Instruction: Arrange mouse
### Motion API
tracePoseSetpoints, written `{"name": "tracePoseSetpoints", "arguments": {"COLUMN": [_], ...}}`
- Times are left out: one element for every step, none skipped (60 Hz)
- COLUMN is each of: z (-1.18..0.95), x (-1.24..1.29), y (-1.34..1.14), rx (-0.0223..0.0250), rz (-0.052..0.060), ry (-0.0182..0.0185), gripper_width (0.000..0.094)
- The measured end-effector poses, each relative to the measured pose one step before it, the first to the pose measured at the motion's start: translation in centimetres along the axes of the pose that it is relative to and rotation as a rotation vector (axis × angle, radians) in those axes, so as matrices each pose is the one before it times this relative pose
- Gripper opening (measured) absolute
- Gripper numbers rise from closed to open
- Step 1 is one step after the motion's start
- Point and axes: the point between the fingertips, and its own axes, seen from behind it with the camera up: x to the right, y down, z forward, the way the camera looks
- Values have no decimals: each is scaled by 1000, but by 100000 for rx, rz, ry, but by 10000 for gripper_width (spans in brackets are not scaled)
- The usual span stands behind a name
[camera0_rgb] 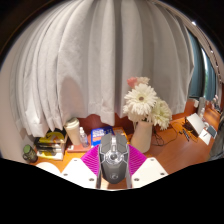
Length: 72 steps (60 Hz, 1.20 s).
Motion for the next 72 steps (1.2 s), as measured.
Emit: {"name": "tracePoseSetpoints", "arguments": {"z": [-462,-405,-372,-328,-248,-215,-169,-87,-50,-7,56,111,224,284,324,333,384,411,503,560,574,574,631,621,623,632,544,802,701,682,691,681,652,631,478,653,543,487,444,418,427,374,293,227,267,250,237,243,233,232,220,164,-79,-10,78,-21,-28,-6,46,69,70,96,83,41,68,76,52,43,26,24,-66,-77], "x": [-1105,-1098,-1108,-1163,-1210,-1271,-1538,-1121,-1263,-1278,-1272,-1253,-1225,-1338,-1199,-1217,-1227,-1201,-1134,-1157,-1081,-944,-862,-774,-763,-754,-683,-706,-664,-585,-511,-451,-428,-404,-343,-344,-278,-228,-175,-168,-161,-177,-159,-236,-167,-106,-41,11,5,-5,-18,-31,-66,-8,90,-49,-57,17,11,27,40,34,44,29,5,4,-6,-24,-21,-65,-60,-84], "y": [-1122,-1071,-987,-927,-828,-712,-684,-629,-476,-355,-256,-104,-20,102,175,330,421,564,767,711,814,900,1022,1101,1168,1165,1340,1164,1278,1335,1373,1349,1295,1177,1099,1020,946,866,772,745,717,654,521,453,346,332,381,428,430,436,416,438,234,-161,-57,44,29,36,15,-2,8,13,-1,14,-103,-6,-37,-21,-20,-3,-40,5], "rx": [1878,1744,1635,1549,1333,1099,1114,320,705,628,512,299,81,84,-292,-529,-792,-1013,-616,-1256,-1281,-1461,-1671,-1884,-1953,-1894,-1118,-1933,-1998,-2348,-2526,-2535,-2339,-2089,-1565,-1281,-1503,-1309,-1125,-1097,-1201,-1170,-913,-314,-192,-186,-419,-619,-708,-711,-709,-776,-1090,1171,1093,87,-55,-51,-11,-23,-114,-139,-143,-230,229,-170,-177,-252,-346,-451,-433,-666], "rz": [-194,-220,-146,-66,-32,-33,191,-95,32,7,-130,-346,-520,-285,-346,-147,-20,220,274,388,184,-112,-164,-210,-295,-249,-72,61,98,-25,-9,57,11,-92,-493,-332,-525,-479,-359,-282,-190,-49,-270,-262,-478,-624,-612,-581,-329,-6,375,751,679,-12,-521,46,87,44,180,306,377,339,298,-38,-196,-224,-54,138,431,571,463,722], "ry": [-912,-885,-811,-833,-1043,-1304,-633,-1613,-1347,-1287,-1252,-1215,-1067,-753,-1034,-1072,-1165,-1272,-1211,-1142,-1109,-833,-470,-276,-246,-272,-936,97,-389,-338,-185,-107,-170,-191,-819,222,28,107,196,207,148,3,-471,-318,-235,-123,106,237,200,90,-28,-179,-710,-202,240,-19,-63,145,112,43,121,119,231,88,290,275,273,185,76,-173,-526,-481], "gripper_width": [348,349,349,349,349,351,351,352,352,352,353,353,353,353,352,352,352,351,350,349,347,346,346,345,344,344,342,342,342,342,343,341,341,341,340,341,340,343,343,342,342,342,342,343,341,341,341,341,341,342,298,343,346,342,342,342,342,342,343,358,366,388,407,428,442,456,469,478,491,465,527,525]}}
